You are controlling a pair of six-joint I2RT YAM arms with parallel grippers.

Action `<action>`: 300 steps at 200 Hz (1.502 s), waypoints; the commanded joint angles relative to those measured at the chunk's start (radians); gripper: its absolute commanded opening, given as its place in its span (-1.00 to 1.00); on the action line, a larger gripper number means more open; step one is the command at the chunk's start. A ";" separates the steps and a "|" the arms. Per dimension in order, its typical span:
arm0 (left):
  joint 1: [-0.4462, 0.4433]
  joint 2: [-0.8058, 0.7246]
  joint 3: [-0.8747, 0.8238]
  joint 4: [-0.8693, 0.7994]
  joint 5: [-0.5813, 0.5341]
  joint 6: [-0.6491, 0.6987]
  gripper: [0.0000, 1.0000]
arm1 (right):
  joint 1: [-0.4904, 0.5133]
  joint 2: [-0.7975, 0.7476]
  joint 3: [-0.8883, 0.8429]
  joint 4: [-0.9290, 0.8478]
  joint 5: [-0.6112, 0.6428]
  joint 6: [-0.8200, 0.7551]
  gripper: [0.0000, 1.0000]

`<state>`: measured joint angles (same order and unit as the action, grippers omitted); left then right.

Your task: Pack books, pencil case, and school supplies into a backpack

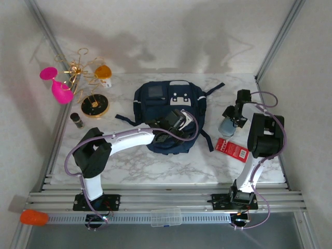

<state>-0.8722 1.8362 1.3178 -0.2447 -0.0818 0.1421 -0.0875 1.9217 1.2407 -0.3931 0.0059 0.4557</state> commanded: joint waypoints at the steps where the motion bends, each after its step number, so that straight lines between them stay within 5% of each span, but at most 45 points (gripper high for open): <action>1: 0.051 0.023 0.073 -0.008 -0.025 0.026 0.62 | 0.008 -0.059 -0.033 -0.023 -0.078 -0.019 0.47; 48: 0.102 0.055 0.128 -0.023 0.058 0.030 0.00 | 0.009 -0.148 -0.078 -0.032 -0.128 -0.031 0.48; 76: 0.083 0.089 0.152 -0.083 0.120 0.032 0.15 | 0.009 -0.203 -0.119 -0.028 -0.150 -0.032 0.51; 143: 0.025 0.027 -0.032 0.078 -0.108 0.105 0.16 | 0.009 -0.221 -0.152 -0.017 -0.198 -0.036 0.51; 164: 0.042 0.064 0.004 0.076 -0.167 0.122 -0.18 | 0.008 -0.235 -0.159 -0.017 -0.220 -0.038 0.49; 198: 0.058 0.080 0.095 0.047 -0.077 0.087 -1.00 | 0.009 -0.292 -0.180 -0.037 -0.258 -0.047 0.48; 257: 0.048 0.049 0.293 -0.057 -0.029 -0.106 -1.00 | 0.041 -0.427 -0.222 -0.111 -0.388 -0.067 0.47; 300: 0.019 0.072 0.427 -0.148 -0.082 -0.327 -1.00 | 0.185 -0.485 -0.181 -0.149 -0.441 0.011 0.48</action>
<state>-0.8211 1.9034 1.6321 -0.3470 -0.1265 0.0044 0.0139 1.4662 1.0290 -0.5007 -0.3721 0.4149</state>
